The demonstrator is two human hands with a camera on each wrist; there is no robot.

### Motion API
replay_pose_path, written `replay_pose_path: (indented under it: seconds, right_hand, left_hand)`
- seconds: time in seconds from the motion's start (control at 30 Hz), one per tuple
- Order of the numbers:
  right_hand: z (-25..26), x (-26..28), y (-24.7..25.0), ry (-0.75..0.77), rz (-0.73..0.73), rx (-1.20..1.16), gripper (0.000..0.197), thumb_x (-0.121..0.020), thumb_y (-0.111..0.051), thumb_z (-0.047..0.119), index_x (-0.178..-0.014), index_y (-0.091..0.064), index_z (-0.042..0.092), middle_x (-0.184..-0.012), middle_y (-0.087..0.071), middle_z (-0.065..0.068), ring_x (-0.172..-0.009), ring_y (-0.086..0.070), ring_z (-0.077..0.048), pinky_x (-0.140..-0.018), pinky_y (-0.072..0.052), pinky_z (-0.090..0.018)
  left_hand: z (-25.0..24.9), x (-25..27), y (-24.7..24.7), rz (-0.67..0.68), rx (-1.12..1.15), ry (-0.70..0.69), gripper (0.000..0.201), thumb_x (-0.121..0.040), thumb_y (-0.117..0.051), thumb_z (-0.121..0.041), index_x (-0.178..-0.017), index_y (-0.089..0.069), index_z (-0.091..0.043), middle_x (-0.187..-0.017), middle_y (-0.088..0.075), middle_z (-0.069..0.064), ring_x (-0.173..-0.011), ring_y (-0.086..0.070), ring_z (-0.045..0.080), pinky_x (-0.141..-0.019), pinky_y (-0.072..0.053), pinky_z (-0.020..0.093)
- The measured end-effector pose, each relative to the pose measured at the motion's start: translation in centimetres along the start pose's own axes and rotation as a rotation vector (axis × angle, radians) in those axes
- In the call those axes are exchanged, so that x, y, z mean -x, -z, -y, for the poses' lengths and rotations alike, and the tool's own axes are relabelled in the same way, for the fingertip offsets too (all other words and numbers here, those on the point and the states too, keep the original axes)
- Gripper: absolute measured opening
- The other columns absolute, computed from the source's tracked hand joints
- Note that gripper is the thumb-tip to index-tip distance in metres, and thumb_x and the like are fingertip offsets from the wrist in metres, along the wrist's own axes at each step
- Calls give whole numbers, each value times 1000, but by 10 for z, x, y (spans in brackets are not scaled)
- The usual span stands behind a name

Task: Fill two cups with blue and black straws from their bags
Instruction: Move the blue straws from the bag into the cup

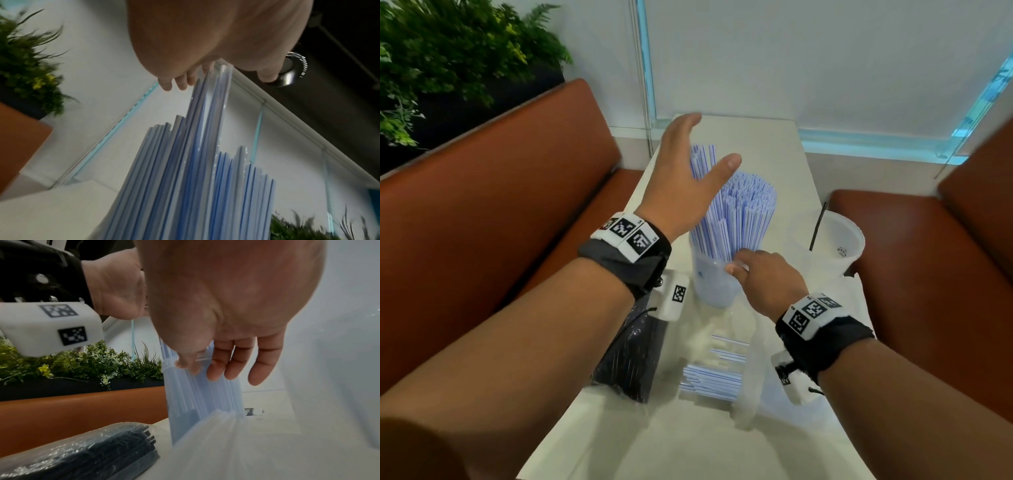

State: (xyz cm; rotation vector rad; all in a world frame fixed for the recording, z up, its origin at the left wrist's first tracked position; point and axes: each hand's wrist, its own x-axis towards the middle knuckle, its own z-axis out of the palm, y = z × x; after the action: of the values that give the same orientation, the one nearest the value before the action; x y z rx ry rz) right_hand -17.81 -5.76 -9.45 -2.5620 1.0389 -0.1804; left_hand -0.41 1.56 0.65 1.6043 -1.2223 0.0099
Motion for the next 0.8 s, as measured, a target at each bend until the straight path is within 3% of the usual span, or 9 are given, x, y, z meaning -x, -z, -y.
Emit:
replay_pose_path:
  seconds: [0.1, 0.2, 0.3, 0.4, 0.43, 0.53, 0.57, 0.7, 0.8]
  right_hand:
    - [1, 1, 1, -8, 7, -3, 28, -103, -37, 49, -104, -56, 28, -96, -59, -2, -94, -52, -26, -71, -42, -37]
    - [2, 2, 1, -13, 13, -10, 29, -104, -37, 49, -106, -56, 28, -93, -57, -1, -93, -54, -26, -71, -44, -38]
    - [2, 1, 2, -12, 22, 5, 28, -104, -36, 47, -109, -56, 27, -95, -56, -2, -94, -53, -27, -71, -42, -37]
    - [2, 0, 2, -11, 20, 8, 27, -104, -36, 46, -106, -55, 26, -96, -57, -2, -95, -53, -26, -70, -41, -36]
    - [2, 0, 2, -13, 21, 3, 27, -104, -36, 46, -106, -56, 27, -96, -57, -2, -95, -53, -26, -70, -42, -37]
    - [3, 1, 2, -22, 25, -14, 26, -103, -39, 44, -112, -58, 29, -102, -61, -2, -98, -56, -26, -75, -49, -40]
    - [2, 1, 1, -18, 22, -15, 25, -103, -39, 43, -114, -58, 29, -103, -61, -2, -99, -57, -26, -76, -50, -41]
    - [2, -1, -1, -17, 8, -14, 20, -103, -39, 42, -108, -55, 31, -102, -60, -1, -99, -56, -26, -71, -45, -38]
    - [2, 0, -1, -21, 14, -3, 25, -103, -40, 43, -118, -56, 32, -106, -61, -1, -100, -56, -26, -75, -49, -39]
  left_hand:
    - [-2, 5, -10, 214, -251, -65, 74, -93, -49, -65, -146, -43, -13, -152, -43, 5, -142, -37, 19, -119, -31, 39]
    - [5, 19, -20, 396, -443, -66, 65, -99, -47, -58, -143, -49, -11, -150, -47, 5, -139, -40, 22, -116, -33, 39]
    - [3, 18, -15, 249, -272, -88, 68, -97, -56, -54, -149, -39, -14, -151, -44, 3, -138, -41, 18, -114, -33, 32]
    - [-6, 13, -12, 96, -220, -185, 79, -97, -53, -54, -157, -22, -13, -162, -29, 5, -148, -26, 16, -119, -20, 25]
    - [-8, 13, -15, 126, -271, -217, 79, -98, -52, -53, -158, -21, -12, -163, -27, 6, -150, -23, 17, -120, -16, 25]
    - [-1, 23, -26, 443, -615, -310, 72, -101, -49, -51, -156, -27, -10, -163, -28, 9, -151, -23, 24, -124, -13, 35]
    - [5, 24, -27, 489, -674, -318, 71, -101, -49, -52, -156, -29, -10, -162, -30, 9, -151, -24, 24, -124, -13, 38]
    - [7, 25, -26, 285, -630, -307, 73, -99, -42, -56, -154, -34, -8, -161, -32, 10, -150, -25, 27, -123, -14, 45]
    - [11, 31, -32, 378, -776, -337, 76, -96, -49, -57, -154, -33, -11, -160, -34, 9, -149, -28, 28, -122, -15, 44]
